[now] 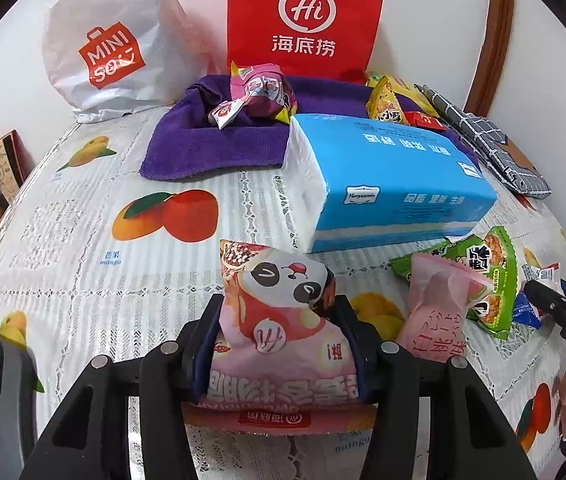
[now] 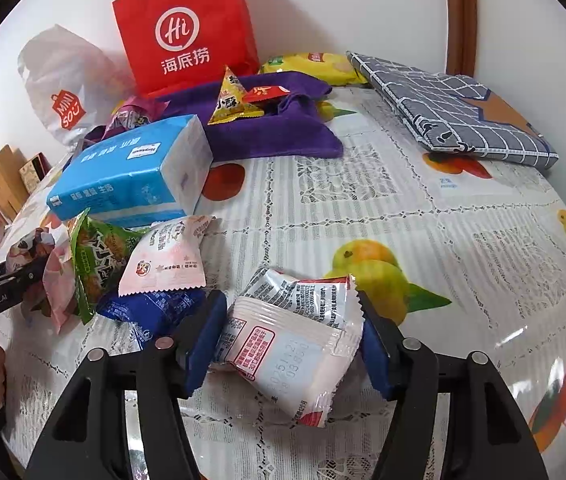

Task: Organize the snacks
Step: 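Carry the white biscuit packet and pink panda bag over the purple towel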

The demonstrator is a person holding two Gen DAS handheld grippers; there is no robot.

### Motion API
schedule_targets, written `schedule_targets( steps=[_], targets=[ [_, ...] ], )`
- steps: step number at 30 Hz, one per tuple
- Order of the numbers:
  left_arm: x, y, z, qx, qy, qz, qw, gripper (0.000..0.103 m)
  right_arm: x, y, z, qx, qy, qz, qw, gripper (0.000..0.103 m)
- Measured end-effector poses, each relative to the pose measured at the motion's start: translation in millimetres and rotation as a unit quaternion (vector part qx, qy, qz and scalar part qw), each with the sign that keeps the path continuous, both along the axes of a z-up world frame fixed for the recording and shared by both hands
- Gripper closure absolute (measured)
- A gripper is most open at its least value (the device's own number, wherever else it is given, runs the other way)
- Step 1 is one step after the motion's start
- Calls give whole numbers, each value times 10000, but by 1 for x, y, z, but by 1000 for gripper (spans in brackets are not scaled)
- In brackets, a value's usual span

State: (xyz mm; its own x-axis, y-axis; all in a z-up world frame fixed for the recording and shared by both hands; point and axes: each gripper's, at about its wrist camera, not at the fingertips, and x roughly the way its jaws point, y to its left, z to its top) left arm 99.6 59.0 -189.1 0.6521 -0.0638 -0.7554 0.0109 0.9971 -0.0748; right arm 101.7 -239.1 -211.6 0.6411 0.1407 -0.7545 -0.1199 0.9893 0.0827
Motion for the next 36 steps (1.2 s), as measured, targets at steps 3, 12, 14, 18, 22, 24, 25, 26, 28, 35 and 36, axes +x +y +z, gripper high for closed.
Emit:
schedule_targets(
  steps=[3, 12, 14, 18, 22, 24, 25, 26, 28, 35, 36],
  targets=[
    [1, -2, 0, 55, 14, 1, 10000, 51, -3, 5, 0, -254, 41, 21, 9997, 27],
    [1, -4, 0, 79, 19, -45, 10000, 53, -6, 12, -2, -529, 29, -19, 9986, 35],
    [0, -3, 1, 34, 7, -40, 10000, 54, -7, 13, -1, -547, 13, -23, 9985, 38],
    [-3, -4, 2, 46, -19, -20, 10000, 55, -10, 11, 0, -547, -37, -1, 9985, 42],
    [-8, -4, 3, 3, -27, 16, 10000, 56, -8, 11, -2, -532, 7, 19, 9986, 41],
    [-10, -4, 3, -9, -31, 26, 10000, 56, -8, 12, -2, -562, 6, 6, 9984, 41],
    [-11, -4, 4, -25, -25, 37, 10000, 57, -8, 12, -2, -580, -1, 1, 9983, 41],
    [-12, -3, 4, -45, -18, 49, 10000, 57, -8, 13, -2, -580, -1, -9, 9983, 41],
    [-15, -3, 6, -76, -2, 57, 10000, 58, -9, 13, -2, -580, -19, -36, 9983, 41],
    [-26, 2, 17, -99, -57, 130, 9999, 58, -16, 15, 2, -644, -84, -29, 9979, 44],
    [-28, 3, 19, -116, -75, 137, 9998, 58, -17, 15, 3, -610, -83, -25, 9981, 44]
  ],
)
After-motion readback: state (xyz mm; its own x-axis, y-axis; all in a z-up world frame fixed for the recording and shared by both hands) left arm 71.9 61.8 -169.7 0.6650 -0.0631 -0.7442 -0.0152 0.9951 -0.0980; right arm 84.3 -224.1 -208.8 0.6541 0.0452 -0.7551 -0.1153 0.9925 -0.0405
